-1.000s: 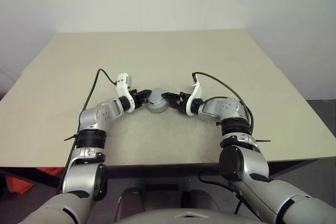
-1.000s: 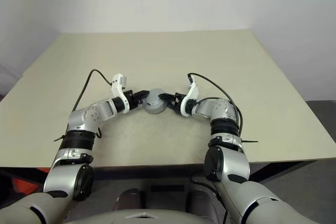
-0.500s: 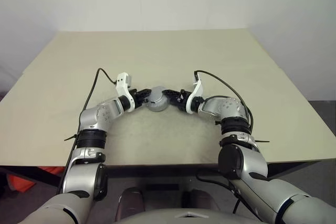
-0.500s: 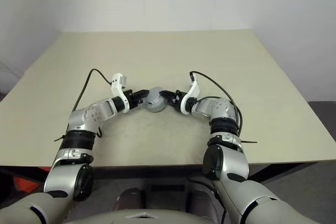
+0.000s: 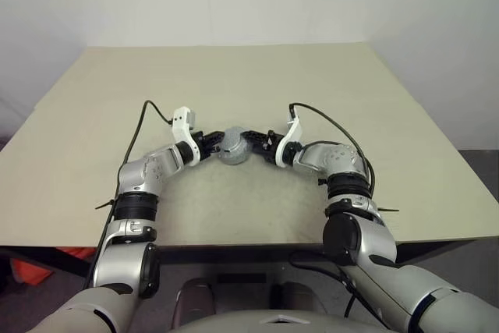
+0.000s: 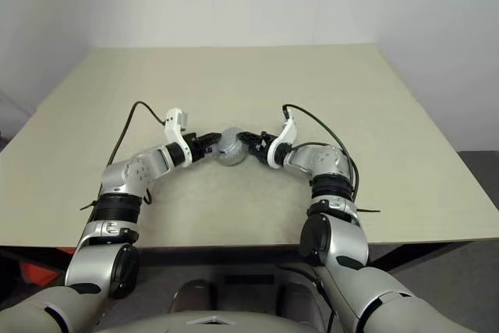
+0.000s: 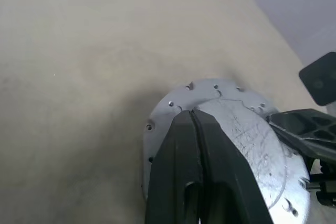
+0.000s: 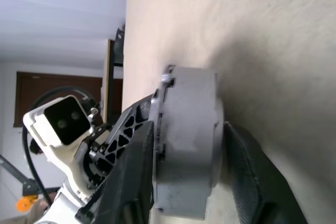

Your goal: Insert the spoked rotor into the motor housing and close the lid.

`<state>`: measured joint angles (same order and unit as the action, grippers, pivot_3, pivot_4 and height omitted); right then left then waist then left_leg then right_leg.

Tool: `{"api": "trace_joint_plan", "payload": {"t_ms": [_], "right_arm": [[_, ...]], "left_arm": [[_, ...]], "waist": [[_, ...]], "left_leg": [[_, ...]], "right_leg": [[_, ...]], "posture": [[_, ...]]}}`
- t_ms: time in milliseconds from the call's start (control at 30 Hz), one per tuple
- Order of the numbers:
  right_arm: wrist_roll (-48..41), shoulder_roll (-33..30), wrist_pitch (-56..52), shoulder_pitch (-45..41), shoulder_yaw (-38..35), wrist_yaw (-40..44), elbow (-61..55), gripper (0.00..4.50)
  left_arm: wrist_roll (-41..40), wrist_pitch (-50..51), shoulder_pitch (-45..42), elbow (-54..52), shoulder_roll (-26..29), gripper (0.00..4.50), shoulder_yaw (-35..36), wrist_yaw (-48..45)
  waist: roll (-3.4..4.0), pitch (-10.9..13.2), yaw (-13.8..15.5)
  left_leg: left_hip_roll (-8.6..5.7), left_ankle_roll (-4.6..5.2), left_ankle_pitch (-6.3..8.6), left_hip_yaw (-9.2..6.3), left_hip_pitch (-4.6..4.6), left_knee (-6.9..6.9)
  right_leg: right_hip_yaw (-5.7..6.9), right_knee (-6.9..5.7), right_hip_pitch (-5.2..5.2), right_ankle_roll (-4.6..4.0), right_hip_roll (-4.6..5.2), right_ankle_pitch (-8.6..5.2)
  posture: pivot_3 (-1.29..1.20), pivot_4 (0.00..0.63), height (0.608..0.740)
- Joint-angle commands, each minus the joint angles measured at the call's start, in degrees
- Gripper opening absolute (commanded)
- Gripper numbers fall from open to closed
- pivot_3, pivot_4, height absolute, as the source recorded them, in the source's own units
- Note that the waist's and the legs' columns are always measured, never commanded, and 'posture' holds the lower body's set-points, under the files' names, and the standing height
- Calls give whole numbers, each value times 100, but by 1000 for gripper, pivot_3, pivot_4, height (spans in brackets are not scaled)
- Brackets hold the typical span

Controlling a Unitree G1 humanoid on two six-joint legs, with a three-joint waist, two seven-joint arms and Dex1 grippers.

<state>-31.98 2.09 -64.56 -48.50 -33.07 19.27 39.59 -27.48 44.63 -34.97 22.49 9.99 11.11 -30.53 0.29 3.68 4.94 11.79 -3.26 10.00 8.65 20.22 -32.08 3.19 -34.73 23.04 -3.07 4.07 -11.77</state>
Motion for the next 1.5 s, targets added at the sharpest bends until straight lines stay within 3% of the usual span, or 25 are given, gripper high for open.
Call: {"api": "trace_joint_plan", "payload": {"t_ms": [33, 167, 300, 933, 1167, 1500], "right_arm": [[-561, 349, 8, -486, 30, 186, -83, 2133], [-497, 354, 56, -460, 107, 184, -74, 2133], [-403, 330, 149, -422, 167, 111, -10, 1660], [-545, 260, 433, -556, -11, 3, 282, 1651], [-1108, 240, 890, -895, -798, -514, 664, 1651], [-1489, 215, 1330, -1040, -1047, -862, 925, 1651]], "left_arm": [[18, 173, 58, 102, -226, 0, -380, -162], [24, 162, 49, 112, -222, 0, -375, -162], [31, 154, 55, 107, -223, 0, -371, -163], [-156, -195, 56, 170, -51, 0, 356, 16], [-798, -228, 169, -112, -157, 0, 1082, 185], [-1808, 12, 463, -595, -148, 0, 1846, 478]], "waist": [[0, 0, 14], [0, 0, 43], [0, 0, 45], [0, 1, 39], [1, 3, 62], [-1, 4, 71]], "left_leg": [[0, 0, 0, 0, 1, 0], [0, 2, 1, 0, 0, 0], [0, 2, 1, 0, 2, 0], [0, 3, 2, 1, 5, -1], [0, 4, 2, -2, 54, -13], [3, 16, 9, -5, 75, -24]], "right_leg": [[0, 0, 0, 0, 0, 0], [0, 0, 0, 0, 0, 0], [0, 1, 1, 0, 0, 0], [0, -1, 6, -1, -2, 0], [9, -3, 38, -3, -1, 3], [20, -2, 44, -3, 0, 3]], "posture": [[0, 0, 740], [0, 0, 740], [0, 0, 740], [0, 0, 740], [0, 0, 740], [0, 0, 740]]}}
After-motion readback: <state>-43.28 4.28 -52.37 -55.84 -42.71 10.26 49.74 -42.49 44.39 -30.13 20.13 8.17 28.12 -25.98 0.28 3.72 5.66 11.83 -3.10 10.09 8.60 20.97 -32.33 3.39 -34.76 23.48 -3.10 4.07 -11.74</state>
